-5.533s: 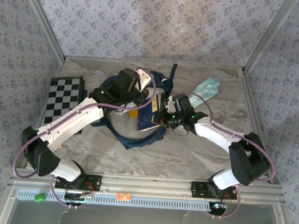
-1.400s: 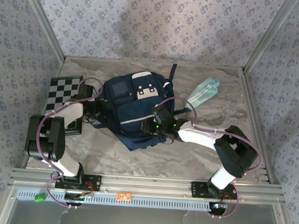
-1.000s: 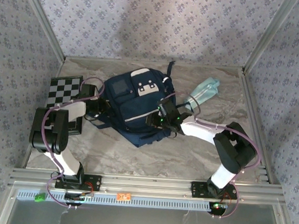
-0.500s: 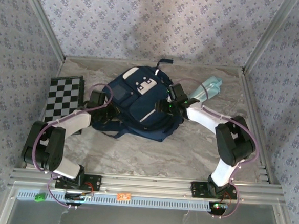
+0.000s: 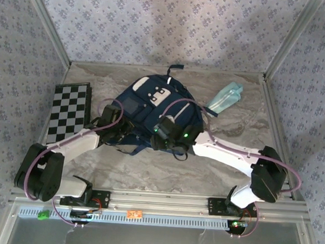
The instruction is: Pack books, pencil case, and school supplies into a backpack
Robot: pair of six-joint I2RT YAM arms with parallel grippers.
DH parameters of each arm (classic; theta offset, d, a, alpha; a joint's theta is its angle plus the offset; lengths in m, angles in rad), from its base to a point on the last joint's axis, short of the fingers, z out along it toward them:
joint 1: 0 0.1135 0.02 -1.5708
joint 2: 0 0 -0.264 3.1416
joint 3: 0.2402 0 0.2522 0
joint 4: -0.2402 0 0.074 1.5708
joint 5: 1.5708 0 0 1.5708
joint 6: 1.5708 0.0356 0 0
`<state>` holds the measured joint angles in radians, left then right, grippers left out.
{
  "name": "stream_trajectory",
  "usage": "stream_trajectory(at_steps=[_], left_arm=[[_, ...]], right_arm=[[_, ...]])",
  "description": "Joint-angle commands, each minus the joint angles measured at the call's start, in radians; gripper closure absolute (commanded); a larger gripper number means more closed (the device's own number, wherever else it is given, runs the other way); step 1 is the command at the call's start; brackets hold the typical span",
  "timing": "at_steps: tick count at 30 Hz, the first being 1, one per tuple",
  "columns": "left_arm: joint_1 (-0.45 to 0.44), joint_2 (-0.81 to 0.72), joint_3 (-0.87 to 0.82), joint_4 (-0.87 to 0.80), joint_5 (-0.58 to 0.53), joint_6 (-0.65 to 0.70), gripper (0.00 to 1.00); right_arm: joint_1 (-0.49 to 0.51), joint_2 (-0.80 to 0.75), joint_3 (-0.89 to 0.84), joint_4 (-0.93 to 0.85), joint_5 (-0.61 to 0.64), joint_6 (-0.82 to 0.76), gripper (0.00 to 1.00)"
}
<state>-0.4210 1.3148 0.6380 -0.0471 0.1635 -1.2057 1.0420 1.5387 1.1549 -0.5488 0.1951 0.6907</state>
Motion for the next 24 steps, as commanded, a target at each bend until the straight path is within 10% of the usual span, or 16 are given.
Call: stream_trajectory(at_steps=[1, 24], left_arm=[[-0.028, -0.065, -0.002, 0.066, 0.04, -0.082, 1.0], [-0.156, -0.155, -0.031, 0.048, 0.067, -0.202, 1.0]], right_arm=[[0.069, 0.061, 0.029, 0.043, 0.087, 0.111, 0.42], [0.092, 0.224, 0.096, 0.172, 0.156, 0.176, 0.6]])
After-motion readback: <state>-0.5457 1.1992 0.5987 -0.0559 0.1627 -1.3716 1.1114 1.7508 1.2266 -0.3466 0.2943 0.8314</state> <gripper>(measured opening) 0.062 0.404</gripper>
